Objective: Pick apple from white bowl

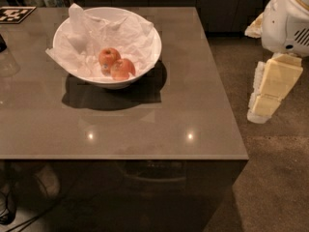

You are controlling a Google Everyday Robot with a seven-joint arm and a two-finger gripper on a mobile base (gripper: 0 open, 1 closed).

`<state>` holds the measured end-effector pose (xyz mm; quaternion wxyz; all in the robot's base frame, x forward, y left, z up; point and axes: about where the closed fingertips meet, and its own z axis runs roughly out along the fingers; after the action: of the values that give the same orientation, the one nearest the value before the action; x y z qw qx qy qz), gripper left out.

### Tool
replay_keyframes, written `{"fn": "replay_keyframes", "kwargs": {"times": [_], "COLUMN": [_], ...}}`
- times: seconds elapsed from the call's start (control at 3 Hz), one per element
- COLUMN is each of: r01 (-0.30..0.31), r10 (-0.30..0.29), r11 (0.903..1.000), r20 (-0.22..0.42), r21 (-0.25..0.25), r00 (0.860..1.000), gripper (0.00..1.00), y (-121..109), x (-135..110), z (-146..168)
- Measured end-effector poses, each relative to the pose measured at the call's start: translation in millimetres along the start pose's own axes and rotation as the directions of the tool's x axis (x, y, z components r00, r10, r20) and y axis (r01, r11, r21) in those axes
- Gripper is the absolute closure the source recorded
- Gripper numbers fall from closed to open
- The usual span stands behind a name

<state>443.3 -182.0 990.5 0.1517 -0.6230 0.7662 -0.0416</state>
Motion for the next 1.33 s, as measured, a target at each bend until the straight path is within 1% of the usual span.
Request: {"fn": "replay_keyframes", "kwargs": {"times": [0.33, 0.67, 1.0, 1.33], "r01": [0.055, 0.141, 0.139, 0.123], "r10": [-0.056, -0.141, -0.139, -0.123], "r11": [0.9983, 0.9899, 0.9902, 0.9923], "r20": [-0.022, -0.029, -0.019, 0.025], "r21": [-0.019, -0.011, 0.007, 0.011], "r00": [0.998, 0.99, 0.99, 0.992], "gripper": [0.0, 0.0, 0.0, 0.0], "y": [-6.4, -10.1, -13.1, -17.5], "x": [-26.3, -47.5, -50.3, -65.3], "z": [4.5, 5.1, 3.8, 8.7]}}
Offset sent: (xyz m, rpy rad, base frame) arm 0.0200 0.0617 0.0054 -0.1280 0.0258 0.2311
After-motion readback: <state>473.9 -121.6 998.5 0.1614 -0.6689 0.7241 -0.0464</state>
